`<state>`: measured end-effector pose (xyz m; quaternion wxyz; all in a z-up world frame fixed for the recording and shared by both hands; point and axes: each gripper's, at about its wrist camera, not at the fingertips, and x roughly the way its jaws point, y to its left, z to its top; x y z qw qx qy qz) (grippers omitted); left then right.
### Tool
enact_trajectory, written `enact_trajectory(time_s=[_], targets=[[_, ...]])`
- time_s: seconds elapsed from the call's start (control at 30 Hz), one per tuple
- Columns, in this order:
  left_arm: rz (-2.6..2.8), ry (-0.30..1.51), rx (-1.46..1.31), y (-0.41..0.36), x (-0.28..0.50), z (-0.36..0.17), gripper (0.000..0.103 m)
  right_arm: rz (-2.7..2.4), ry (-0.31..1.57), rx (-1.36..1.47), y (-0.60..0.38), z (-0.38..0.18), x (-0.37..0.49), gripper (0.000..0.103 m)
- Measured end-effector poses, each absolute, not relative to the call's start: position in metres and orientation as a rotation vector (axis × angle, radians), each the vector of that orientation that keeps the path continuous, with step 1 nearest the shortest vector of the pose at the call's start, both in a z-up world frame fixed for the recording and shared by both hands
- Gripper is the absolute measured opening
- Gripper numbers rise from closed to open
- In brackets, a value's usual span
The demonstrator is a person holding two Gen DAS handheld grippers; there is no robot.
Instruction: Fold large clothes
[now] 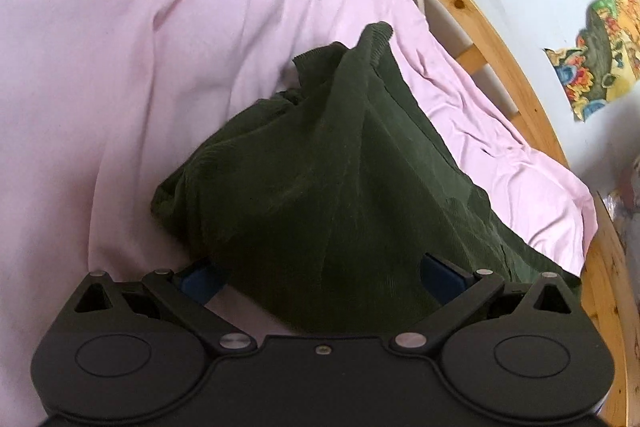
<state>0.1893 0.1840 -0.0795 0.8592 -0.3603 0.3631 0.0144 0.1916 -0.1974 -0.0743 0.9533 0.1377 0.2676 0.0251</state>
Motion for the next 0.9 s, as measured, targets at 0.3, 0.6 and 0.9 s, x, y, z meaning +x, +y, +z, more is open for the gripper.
enact_trajectory(time_s=[0.3,0.6,0.9], targets=[[0.109,0.785,-0.747,0.183,0.204,-0.074,0.066,-0.045,0.561,0.959,-0.298,-0.131,0.193,0.095],[0.024,0.548,-0.609,0.178,0.188,-0.032,0.012,0.002,0.446,0.728,-0.279,-0.109,0.224,0.031],[0.093,0.546,-0.659,0.207,0.130,-0.046,0.012,0.082,0.512,0.604,-0.263,-0.102,0.198,0.035]])
